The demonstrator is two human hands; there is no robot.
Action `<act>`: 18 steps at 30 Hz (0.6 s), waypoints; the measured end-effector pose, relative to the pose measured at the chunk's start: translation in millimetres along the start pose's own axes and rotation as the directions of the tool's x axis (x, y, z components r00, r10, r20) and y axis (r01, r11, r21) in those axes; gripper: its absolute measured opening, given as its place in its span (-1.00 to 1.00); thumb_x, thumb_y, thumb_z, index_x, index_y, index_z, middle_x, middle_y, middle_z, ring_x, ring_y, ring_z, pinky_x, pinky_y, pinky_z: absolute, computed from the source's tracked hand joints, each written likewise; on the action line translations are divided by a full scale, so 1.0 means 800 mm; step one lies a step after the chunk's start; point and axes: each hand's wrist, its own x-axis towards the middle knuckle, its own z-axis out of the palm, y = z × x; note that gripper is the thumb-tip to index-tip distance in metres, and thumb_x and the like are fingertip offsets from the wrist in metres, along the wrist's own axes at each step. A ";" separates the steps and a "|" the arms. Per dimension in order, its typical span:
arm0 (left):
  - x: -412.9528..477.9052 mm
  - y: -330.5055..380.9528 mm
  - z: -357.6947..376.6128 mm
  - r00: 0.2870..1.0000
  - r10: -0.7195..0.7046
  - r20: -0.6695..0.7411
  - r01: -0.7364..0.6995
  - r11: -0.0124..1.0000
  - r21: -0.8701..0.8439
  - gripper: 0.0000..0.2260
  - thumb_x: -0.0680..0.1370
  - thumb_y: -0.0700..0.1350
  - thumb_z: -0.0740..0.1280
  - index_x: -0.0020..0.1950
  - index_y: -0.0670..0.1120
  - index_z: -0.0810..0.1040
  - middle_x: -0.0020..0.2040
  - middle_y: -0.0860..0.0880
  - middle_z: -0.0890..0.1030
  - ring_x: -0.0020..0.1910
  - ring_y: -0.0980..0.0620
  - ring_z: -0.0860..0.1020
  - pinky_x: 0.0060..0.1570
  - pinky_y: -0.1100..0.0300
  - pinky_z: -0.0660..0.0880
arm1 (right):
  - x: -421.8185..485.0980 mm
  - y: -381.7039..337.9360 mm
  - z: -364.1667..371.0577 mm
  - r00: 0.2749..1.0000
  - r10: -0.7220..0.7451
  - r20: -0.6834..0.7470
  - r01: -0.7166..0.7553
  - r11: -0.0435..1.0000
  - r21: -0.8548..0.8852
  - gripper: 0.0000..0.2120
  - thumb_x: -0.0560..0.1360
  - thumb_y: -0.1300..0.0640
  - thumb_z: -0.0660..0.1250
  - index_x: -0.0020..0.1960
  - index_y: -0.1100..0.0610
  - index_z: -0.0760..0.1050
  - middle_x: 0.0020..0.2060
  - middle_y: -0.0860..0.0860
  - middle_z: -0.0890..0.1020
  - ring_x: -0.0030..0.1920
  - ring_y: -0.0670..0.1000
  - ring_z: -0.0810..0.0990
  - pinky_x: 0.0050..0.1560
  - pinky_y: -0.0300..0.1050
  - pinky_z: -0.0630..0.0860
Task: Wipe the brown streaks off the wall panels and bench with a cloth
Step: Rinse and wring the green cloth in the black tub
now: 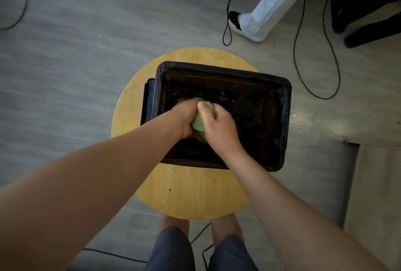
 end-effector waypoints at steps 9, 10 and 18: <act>-0.013 -0.008 0.007 0.993 0.055 0.107 -0.040 0.991 -0.130 -0.68 0.73 -0.18 0.06 -0.02 -0.23 0.57 -0.11 -0.21 0.62 -0.11 -0.10 0.64 -0.06 0.12 0.61 | 0.021 0.027 0.002 0.898 -0.411 -0.157 0.188 0.682 -0.707 -0.56 0.74 -0.09 -0.02 0.12 0.12 0.56 -0.14 0.09 0.67 -0.20 0.14 0.67 -0.35 -0.04 0.49; -0.012 -0.011 0.008 0.991 0.079 0.106 -0.069 0.993 -0.096 -0.72 0.70 -0.25 0.07 0.10 -0.28 0.57 0.03 -0.28 0.62 0.04 -0.18 0.64 0.10 -0.01 0.61 | 0.032 0.038 -0.007 0.949 -0.292 -0.122 0.089 0.618 -0.781 -0.59 0.74 -0.13 -0.02 0.18 0.11 0.50 -0.07 0.13 0.65 -0.15 0.18 0.67 -0.34 -0.03 0.45; -0.016 -0.001 -0.009 0.964 0.242 -0.114 -0.200 0.935 0.292 -0.70 0.72 -0.06 0.17 0.40 -0.14 0.45 0.15 -0.13 0.61 0.04 -0.14 0.65 -0.24 0.09 0.63 | 0.064 0.060 -0.057 0.919 0.273 -0.285 -0.346 0.904 -0.252 -0.50 0.71 -0.23 -0.03 0.52 0.03 0.20 0.43 0.19 0.26 0.35 0.29 0.42 0.30 0.10 0.38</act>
